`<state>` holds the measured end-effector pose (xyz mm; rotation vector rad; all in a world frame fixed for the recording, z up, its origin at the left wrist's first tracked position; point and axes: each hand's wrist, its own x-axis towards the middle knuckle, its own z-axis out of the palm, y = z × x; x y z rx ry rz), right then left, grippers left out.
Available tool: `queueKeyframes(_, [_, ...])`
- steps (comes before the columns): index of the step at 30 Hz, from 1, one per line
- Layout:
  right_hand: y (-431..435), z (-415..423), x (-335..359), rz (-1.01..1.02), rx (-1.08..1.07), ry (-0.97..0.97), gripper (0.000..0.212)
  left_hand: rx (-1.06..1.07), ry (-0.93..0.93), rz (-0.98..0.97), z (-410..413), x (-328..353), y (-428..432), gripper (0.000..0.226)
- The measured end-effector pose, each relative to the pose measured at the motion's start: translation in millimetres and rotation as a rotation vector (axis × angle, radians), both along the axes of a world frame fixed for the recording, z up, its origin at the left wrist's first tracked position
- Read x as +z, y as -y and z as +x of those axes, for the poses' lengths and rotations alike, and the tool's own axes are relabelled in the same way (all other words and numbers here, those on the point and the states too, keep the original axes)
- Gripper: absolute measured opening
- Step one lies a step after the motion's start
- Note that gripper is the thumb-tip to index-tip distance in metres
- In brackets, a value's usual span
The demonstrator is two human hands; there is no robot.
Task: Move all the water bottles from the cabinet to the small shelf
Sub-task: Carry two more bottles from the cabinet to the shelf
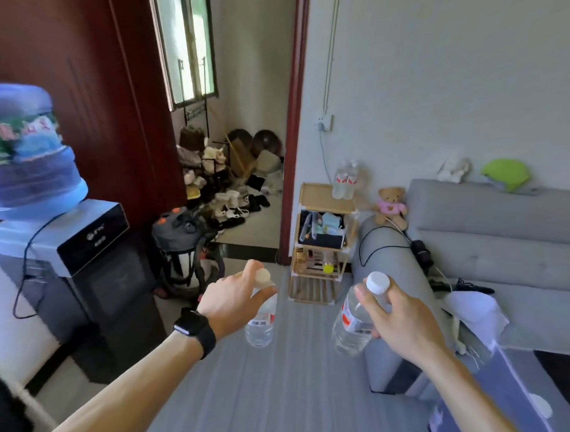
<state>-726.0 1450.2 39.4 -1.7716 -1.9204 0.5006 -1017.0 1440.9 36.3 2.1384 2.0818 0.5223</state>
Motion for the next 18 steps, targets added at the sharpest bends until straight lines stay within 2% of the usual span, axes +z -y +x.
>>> queueKeyframes(5, [-99, 15, 4, -0.005, 0.004, -0.001, 0.055, 0.053, 0.08, -0.007, 14, 4, -99, 0.041])
queueKeyframes(8, [-155, 18, 0, -0.043, 0.017, -0.016, 0.06, -0.008, -0.002, -0.034, 23, -6, -160, 0.044])
queueKeyframes(11, [-209, 17, -8, -0.089, 0.011, 0.0, 0.053, -0.074, -0.096, -0.1, 27, -20, -224, 0.048])
queueKeyframes(14, [-265, 19, -13, -0.128, -0.015, -0.001, 0.042, -0.129, -0.12, -0.143, 26, -30, -295, 0.051])
queueKeyframes(18, [-338, 24, -16, -0.156, -0.088, -0.076, 0.042, -0.186, -0.093, -0.16, 25, -30, -394, 0.053])
